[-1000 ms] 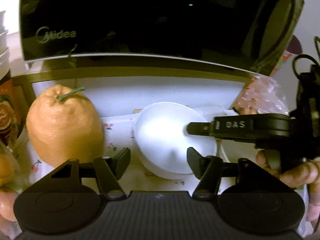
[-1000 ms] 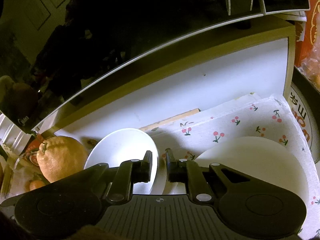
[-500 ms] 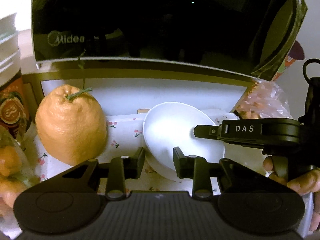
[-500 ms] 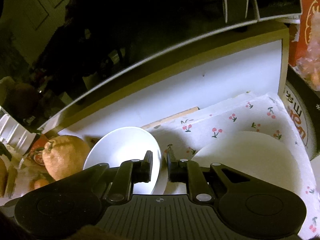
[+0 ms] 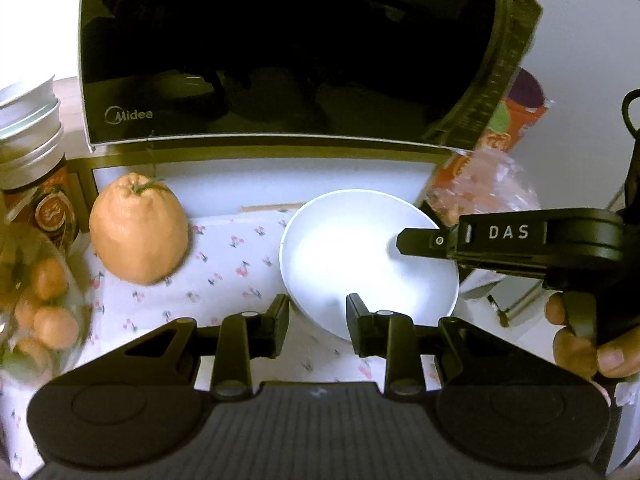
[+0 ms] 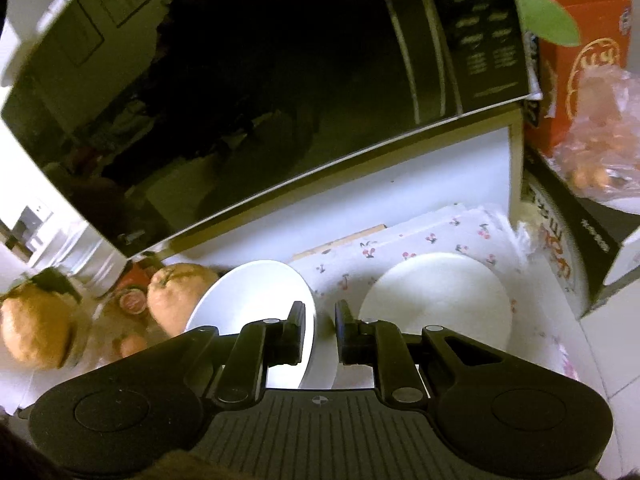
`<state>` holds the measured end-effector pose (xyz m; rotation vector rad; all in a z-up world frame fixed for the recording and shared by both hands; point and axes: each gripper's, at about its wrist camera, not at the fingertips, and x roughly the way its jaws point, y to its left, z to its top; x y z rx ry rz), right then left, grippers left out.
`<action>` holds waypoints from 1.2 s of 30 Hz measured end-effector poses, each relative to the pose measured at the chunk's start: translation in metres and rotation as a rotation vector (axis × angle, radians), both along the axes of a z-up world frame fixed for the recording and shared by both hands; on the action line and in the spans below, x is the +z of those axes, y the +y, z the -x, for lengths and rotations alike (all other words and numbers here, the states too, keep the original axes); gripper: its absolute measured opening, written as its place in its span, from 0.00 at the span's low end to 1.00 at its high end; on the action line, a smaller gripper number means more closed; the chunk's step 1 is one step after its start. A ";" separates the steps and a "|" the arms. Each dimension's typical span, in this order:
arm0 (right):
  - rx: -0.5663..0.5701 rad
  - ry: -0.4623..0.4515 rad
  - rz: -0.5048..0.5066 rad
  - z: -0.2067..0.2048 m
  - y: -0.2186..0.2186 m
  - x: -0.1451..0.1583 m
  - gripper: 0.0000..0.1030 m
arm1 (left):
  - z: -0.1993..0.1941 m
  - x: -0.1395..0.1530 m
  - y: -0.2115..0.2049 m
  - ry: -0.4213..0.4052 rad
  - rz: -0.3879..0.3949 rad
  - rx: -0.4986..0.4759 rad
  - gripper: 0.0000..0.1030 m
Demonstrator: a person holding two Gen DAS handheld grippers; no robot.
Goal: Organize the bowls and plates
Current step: 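Lift the white bowl off the tablecloth with both tools, then carry the white bowl across the table toward the plates with both tools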
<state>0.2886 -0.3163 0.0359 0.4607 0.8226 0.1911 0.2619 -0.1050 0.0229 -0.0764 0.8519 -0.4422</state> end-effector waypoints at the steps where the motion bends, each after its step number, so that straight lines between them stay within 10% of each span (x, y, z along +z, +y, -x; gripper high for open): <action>1: -0.002 0.000 0.000 0.008 -0.002 0.003 0.14 | 0.006 0.002 -0.001 0.002 0.001 -0.004 0.27; 36: -0.160 0.174 -0.062 0.181 -0.069 -0.033 0.17 | 0.145 -0.039 -0.055 0.149 -0.096 -0.134 0.26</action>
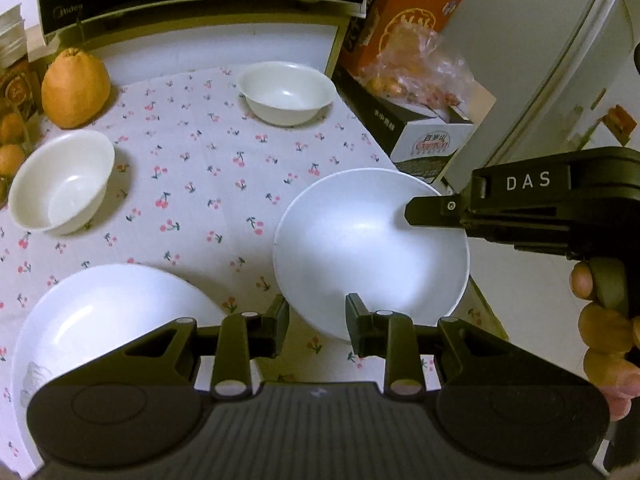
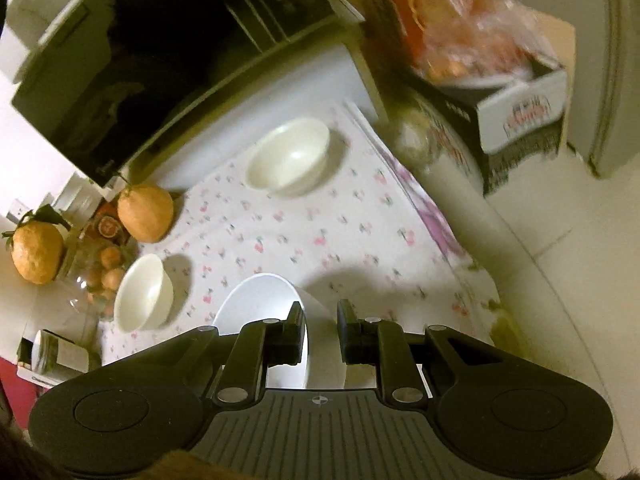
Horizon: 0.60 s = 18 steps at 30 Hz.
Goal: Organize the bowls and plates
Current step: 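Carry the white bowl across the table toward the plates with both tools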
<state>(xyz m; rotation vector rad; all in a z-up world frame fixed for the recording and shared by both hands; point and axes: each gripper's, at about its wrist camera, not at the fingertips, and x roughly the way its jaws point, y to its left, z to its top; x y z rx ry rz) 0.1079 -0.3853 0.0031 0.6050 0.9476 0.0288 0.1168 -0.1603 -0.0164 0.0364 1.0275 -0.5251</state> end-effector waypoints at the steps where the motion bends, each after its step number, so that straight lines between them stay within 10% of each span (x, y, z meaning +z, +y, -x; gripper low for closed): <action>1: -0.002 0.005 -0.006 0.000 -0.001 -0.003 0.17 | 0.001 -0.001 -0.001 -0.001 -0.006 0.002 0.26; 18: 0.003 0.097 -0.052 -0.003 -0.005 -0.035 0.17 | 0.003 -0.014 -0.009 0.015 -0.087 0.004 0.26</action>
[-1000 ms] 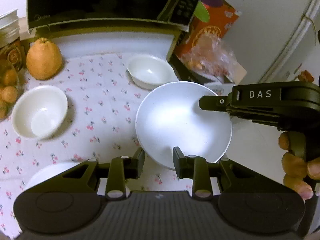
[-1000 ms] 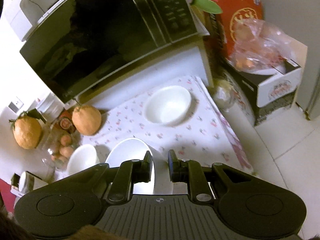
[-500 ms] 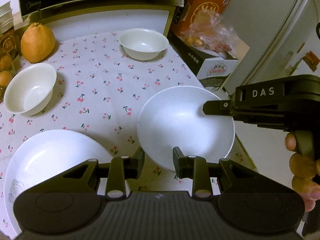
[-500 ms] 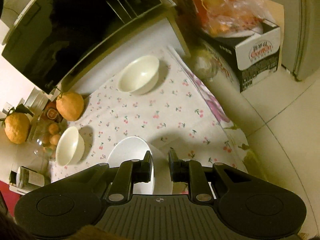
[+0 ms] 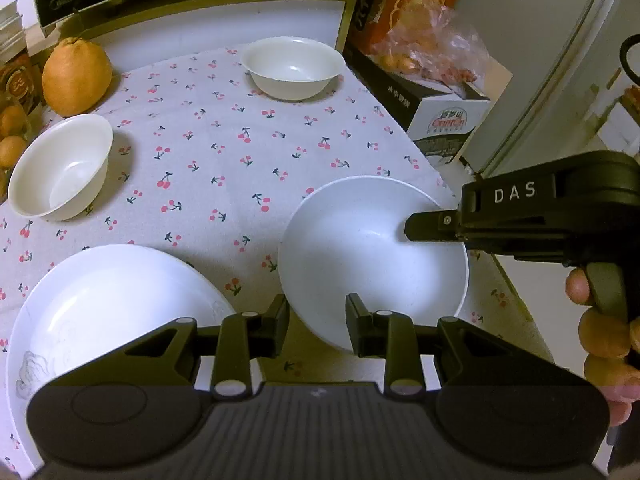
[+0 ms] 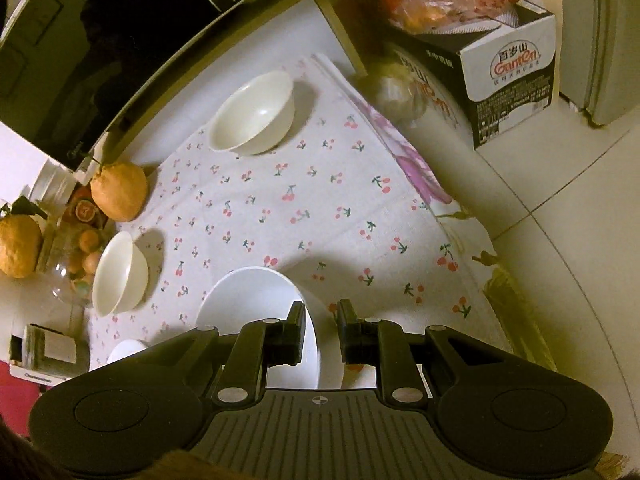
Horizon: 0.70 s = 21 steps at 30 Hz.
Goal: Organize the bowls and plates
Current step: 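Carry the white bowl across the table toward the plates with both tools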
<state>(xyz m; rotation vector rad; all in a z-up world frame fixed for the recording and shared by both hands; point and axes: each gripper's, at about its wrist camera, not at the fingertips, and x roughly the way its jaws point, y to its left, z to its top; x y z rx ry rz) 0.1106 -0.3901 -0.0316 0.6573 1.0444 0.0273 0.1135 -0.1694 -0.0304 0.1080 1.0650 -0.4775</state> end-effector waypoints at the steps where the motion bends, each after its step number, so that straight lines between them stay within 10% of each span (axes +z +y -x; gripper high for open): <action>1: -0.003 0.002 -0.006 0.000 -0.001 -0.001 0.17 | 0.000 0.000 0.000 0.000 -0.003 -0.002 0.26; 21: -0.039 0.029 -0.068 -0.002 -0.011 -0.007 0.20 | -0.001 0.000 -0.003 -0.005 0.004 -0.016 0.39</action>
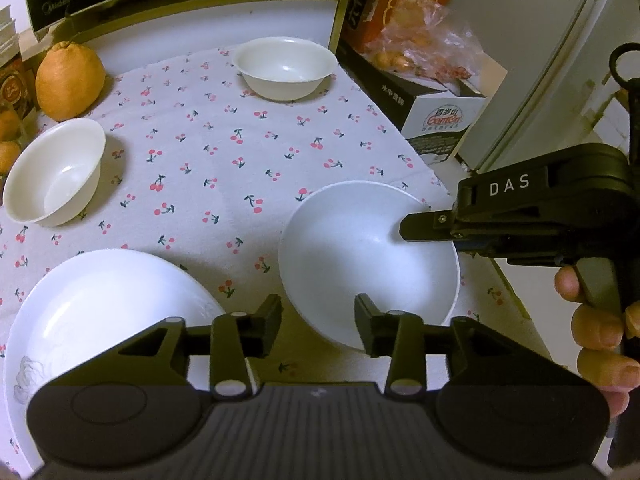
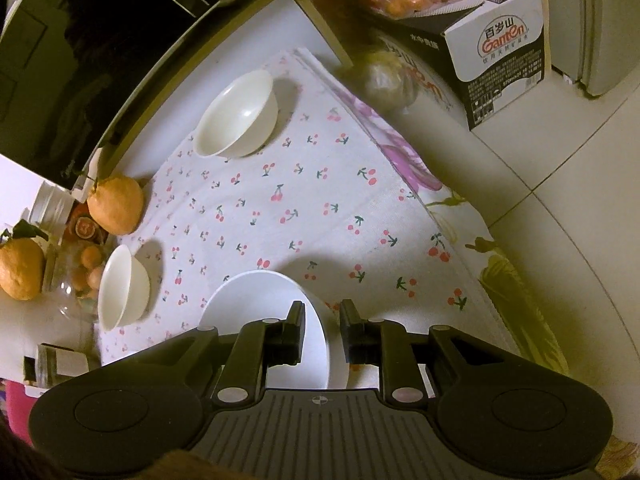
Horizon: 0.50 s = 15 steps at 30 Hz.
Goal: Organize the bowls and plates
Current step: 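Carry the white bowl across the table toward the plates with both tools, then lower the white bowl onto the tablecloth and open both tools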
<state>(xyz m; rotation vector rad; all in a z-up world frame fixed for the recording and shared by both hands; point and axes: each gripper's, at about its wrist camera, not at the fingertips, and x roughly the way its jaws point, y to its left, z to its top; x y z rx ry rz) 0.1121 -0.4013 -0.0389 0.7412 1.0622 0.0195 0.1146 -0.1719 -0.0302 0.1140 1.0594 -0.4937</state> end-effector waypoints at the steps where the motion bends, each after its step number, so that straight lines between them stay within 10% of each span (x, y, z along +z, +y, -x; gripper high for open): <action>1: -0.002 0.002 -0.004 0.000 0.000 0.000 0.22 | 0.000 0.001 0.000 -0.003 0.001 0.000 0.42; 15: -0.044 -0.060 -0.027 -0.001 -0.007 0.009 0.65 | -0.001 0.014 0.004 -0.046 0.054 0.011 0.72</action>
